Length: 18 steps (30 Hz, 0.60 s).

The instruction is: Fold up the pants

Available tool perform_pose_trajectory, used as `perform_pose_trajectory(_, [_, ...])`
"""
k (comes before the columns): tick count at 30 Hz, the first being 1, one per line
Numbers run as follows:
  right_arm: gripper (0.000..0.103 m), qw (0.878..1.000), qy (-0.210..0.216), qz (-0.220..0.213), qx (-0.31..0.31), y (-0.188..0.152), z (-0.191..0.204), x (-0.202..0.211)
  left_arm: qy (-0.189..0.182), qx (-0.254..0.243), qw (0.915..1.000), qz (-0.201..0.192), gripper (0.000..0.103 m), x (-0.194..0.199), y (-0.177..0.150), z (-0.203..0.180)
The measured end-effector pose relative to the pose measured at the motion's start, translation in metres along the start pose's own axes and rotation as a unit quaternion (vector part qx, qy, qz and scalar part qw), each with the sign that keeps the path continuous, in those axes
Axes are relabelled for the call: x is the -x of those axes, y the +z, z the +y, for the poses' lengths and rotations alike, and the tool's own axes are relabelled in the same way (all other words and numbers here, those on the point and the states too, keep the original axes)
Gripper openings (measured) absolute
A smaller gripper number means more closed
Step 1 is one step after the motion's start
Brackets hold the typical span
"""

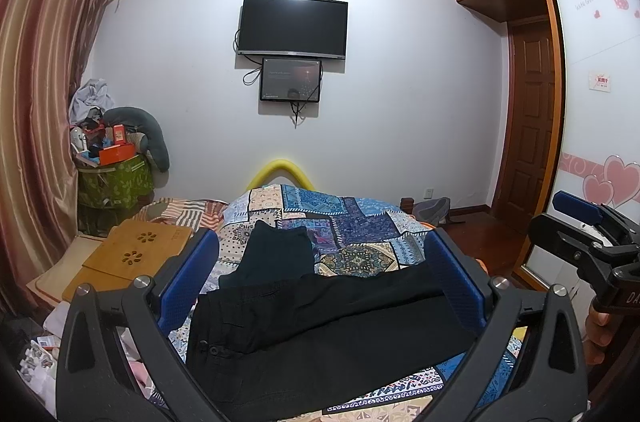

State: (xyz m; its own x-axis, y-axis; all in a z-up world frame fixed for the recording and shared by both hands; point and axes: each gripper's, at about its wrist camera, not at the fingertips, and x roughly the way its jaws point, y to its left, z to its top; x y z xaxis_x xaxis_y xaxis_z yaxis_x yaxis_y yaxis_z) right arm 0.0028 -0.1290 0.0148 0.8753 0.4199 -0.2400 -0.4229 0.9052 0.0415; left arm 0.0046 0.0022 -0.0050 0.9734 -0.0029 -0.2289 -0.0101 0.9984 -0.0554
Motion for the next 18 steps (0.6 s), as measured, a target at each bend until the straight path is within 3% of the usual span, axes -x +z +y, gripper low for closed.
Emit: perform_pose_trajectory(18, [0.102,1.0,0.0,0.01,-0.005,-0.004,-0.002,-0.012,0.004,0.0,0.9999,0.01,0.103,-0.013,0.0,0.002])
